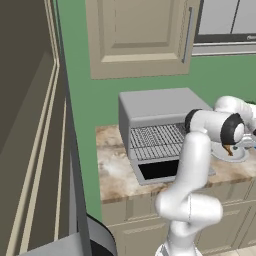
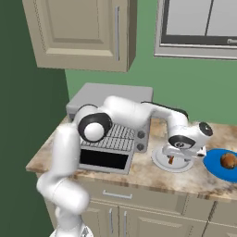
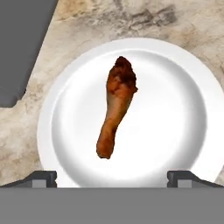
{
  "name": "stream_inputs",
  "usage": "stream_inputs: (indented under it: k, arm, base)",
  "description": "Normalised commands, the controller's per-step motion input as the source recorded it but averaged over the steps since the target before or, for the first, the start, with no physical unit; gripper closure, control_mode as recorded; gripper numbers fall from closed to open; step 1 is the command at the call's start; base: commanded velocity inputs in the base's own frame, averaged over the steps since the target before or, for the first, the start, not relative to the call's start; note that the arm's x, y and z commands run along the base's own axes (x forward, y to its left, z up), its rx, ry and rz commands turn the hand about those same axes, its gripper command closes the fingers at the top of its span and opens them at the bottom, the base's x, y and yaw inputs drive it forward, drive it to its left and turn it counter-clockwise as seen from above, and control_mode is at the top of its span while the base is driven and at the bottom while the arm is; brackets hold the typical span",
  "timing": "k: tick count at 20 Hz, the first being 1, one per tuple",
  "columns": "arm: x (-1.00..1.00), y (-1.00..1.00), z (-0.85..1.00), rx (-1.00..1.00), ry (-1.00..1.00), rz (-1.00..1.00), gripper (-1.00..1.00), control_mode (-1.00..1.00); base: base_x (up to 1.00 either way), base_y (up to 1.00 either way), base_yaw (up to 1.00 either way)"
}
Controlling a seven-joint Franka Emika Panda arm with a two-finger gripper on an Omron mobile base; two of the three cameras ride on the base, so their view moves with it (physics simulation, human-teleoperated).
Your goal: Open the toaster oven door. Place the bread on the bottom rack in the toaster oven and place the chicken drumstick on the top rack.
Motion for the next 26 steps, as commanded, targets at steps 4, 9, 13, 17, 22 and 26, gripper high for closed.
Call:
stream_inputs:
  k: [4,9,13,17,22,26]
  arm:
    - [-0.16,-0.38,-0.03,0.32,0.00,0.06,-1.00,-1.00]
    - [0.03,0.21,-0.46,0.14,-0.02,0.03,-1.00,-1.00]
    - [0.10,0.34,0.00,0.04,-0.17,0.00,-1.00,-1.00]
    - [0.00,0.45,0.29,0.00,-0.27,0.00,-1.00,-1.00]
    - [0.04,0.69,-0.21,-0.12,-0.12,0.00,-1.00,-1.00]
    - [0.04,0.65,-0.20,-0.16,-0.07,-0.01,-1.00,-1.00]
  base:
    - [0.00,0.00,0.00]
    - [0.00,0.00,0.00]
    - [0.00,0.00,0.00]
    - [0.00,0.00,0.00]
    - [0.00,0.00,0.00]
    - [0.00,0.00,0.00]
